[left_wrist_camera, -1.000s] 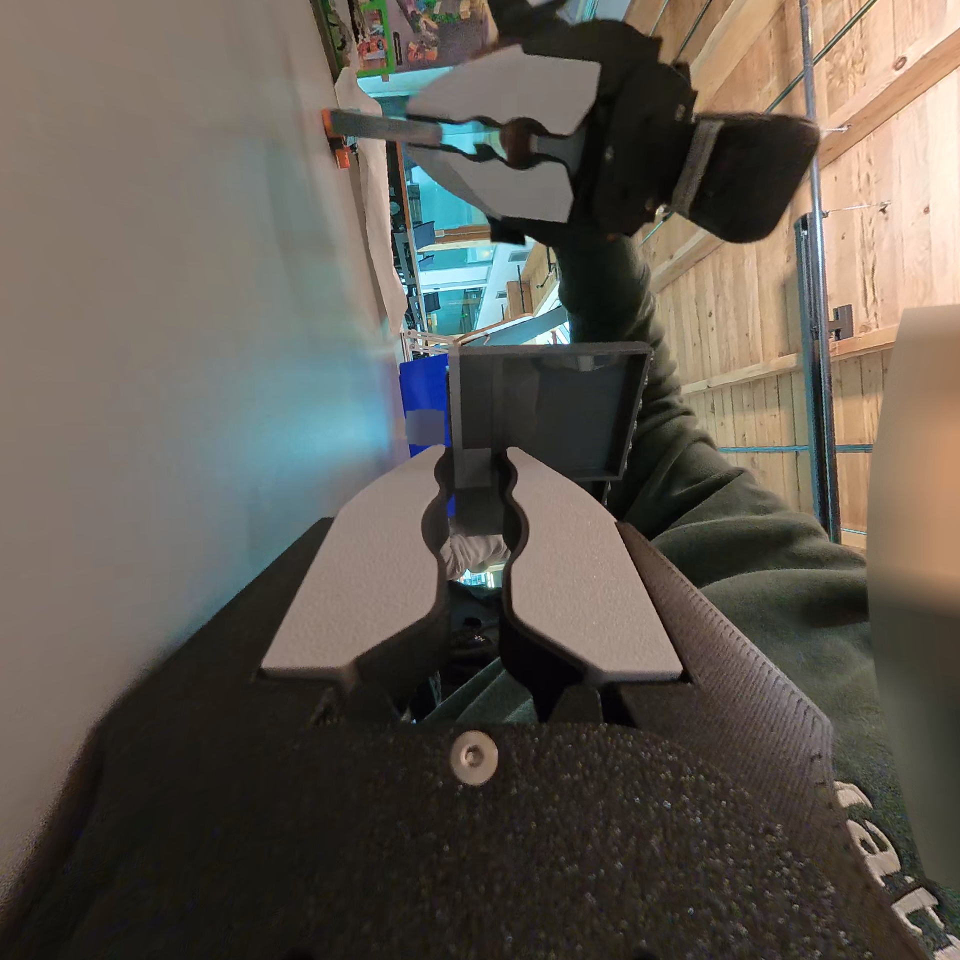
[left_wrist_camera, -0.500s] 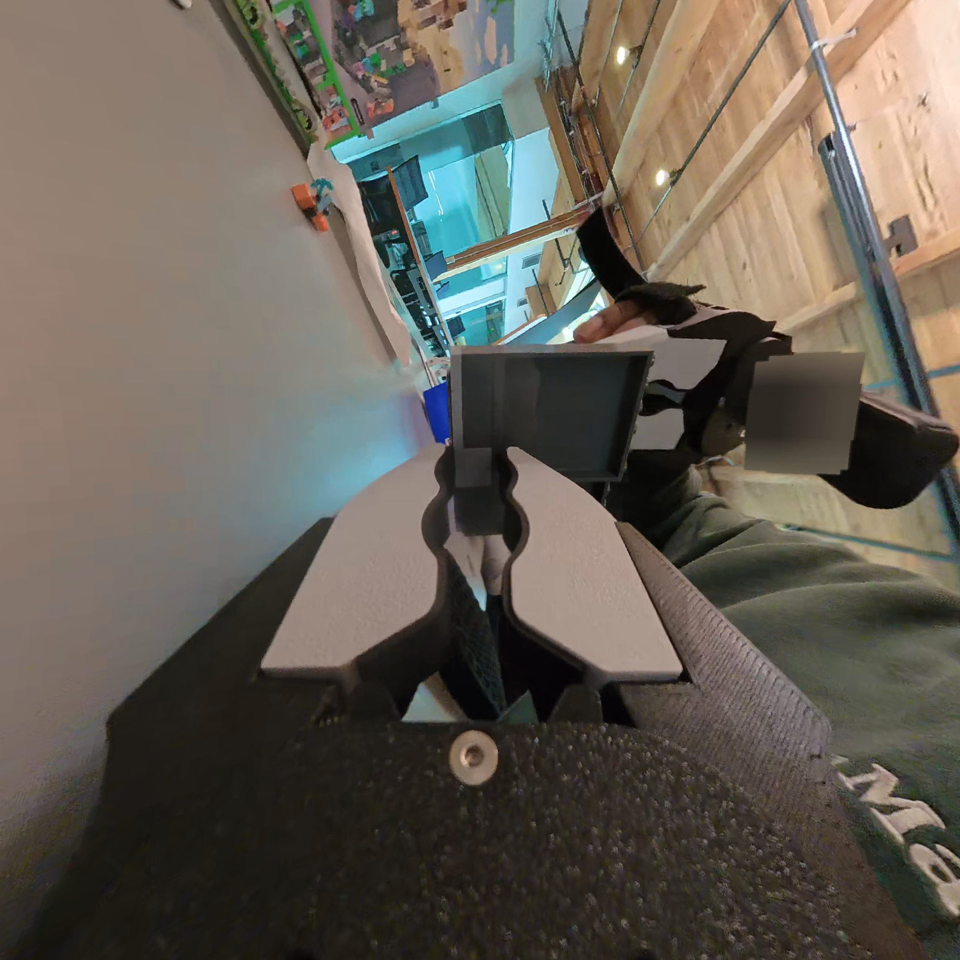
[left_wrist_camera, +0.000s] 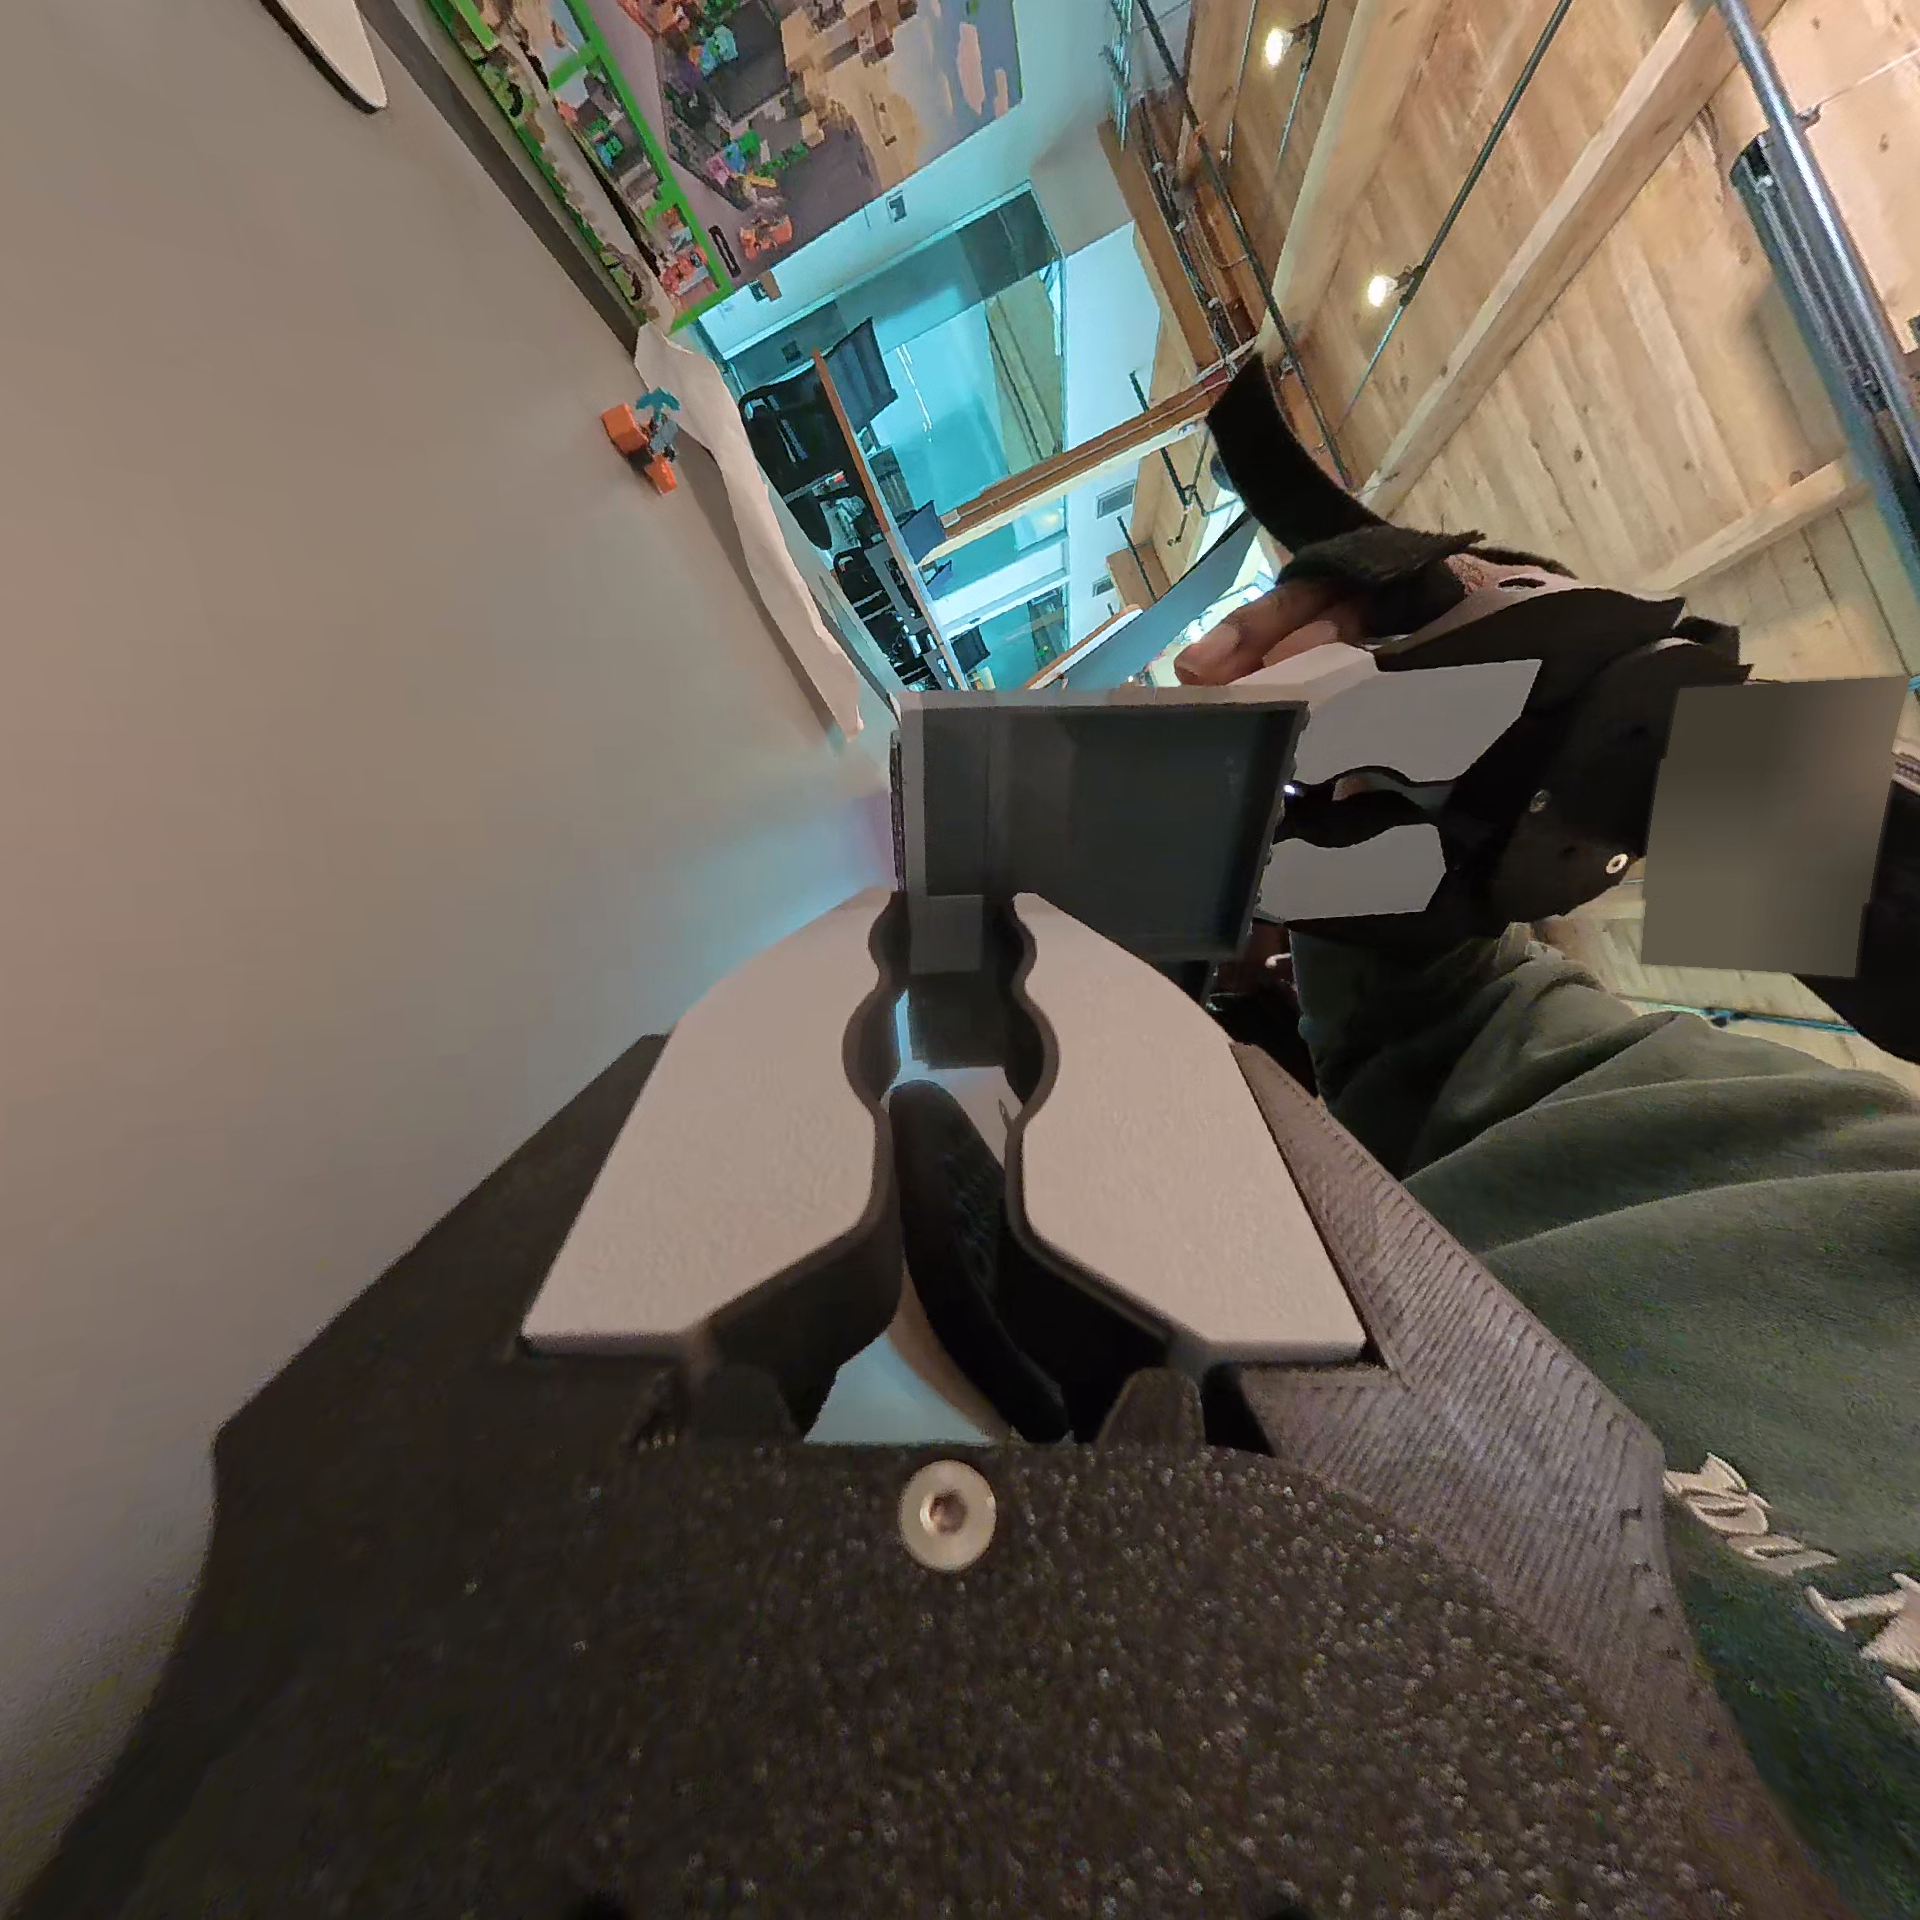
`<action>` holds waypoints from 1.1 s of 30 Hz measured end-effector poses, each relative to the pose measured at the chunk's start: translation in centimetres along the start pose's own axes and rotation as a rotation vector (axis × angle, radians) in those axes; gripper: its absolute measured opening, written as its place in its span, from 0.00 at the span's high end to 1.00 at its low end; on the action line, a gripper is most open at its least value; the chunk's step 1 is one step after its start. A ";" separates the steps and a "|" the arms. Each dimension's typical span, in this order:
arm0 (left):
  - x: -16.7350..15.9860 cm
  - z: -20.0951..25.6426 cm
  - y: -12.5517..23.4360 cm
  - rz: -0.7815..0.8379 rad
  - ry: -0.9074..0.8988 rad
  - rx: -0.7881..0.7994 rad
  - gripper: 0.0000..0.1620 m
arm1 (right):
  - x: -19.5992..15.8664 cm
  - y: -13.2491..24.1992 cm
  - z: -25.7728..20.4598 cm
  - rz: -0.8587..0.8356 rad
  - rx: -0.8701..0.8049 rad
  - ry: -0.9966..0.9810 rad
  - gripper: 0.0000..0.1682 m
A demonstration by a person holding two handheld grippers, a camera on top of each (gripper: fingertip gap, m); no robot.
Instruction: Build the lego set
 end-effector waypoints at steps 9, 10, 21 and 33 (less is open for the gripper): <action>-0.2 -0.3 0.1 0.001 0.064 -0.041 0.90 | 0.6 -0.3 0.7 -0.025 0.084 -0.007 0.96; -0.3 -0.4 0.0 -0.004 0.072 -0.047 0.90 | 0.5 -0.3 0.9 -0.023 0.103 -0.018 0.96; -1.1 -1.1 -0.4 -0.040 0.359 -0.149 0.90 | 0.2 -1.1 3.0 -0.047 0.449 -0.170 0.95; -1.2 -1.1 -0.2 -0.038 0.429 -0.178 0.90 | 0.2 -1.3 3.2 -0.027 0.500 -0.228 0.96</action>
Point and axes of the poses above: each gripper's, where its closed fingertips meet, y back along the fingers, x out of its top, z = x × y across the jaws, the point moved 9 cm from there along y, back along the fingers, and after that the axes turned 12 degrees about -x, right-handed, at the moved point
